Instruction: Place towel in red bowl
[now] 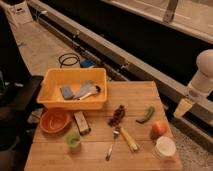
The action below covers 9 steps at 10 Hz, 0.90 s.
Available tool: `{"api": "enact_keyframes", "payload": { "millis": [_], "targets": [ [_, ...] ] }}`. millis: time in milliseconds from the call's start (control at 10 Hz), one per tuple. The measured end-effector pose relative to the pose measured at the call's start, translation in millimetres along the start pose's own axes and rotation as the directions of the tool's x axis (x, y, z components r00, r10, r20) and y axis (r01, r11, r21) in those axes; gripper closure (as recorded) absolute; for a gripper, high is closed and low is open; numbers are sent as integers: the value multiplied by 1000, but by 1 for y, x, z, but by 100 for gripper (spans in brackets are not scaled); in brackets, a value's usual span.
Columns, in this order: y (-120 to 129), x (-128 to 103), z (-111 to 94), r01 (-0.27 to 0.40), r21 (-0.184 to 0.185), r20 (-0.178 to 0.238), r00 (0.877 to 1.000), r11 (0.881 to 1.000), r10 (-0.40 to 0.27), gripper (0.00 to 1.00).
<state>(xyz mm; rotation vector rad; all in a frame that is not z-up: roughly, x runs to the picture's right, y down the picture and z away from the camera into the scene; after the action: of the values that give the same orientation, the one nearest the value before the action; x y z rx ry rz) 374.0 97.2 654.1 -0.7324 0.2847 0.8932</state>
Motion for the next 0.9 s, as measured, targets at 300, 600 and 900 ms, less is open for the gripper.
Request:
{"api": "enact_keyframes", "payload": {
  "millis": [300, 600, 900],
  "targets": [
    [0, 0, 0, 0, 0, 0, 1000, 1000, 0, 26],
    [-6, 0, 0, -22, 19, -14, 1000, 1000, 22, 26],
    [-9, -56, -3, 19, 73, 8, 1000, 997, -20, 26]
  ]
}}
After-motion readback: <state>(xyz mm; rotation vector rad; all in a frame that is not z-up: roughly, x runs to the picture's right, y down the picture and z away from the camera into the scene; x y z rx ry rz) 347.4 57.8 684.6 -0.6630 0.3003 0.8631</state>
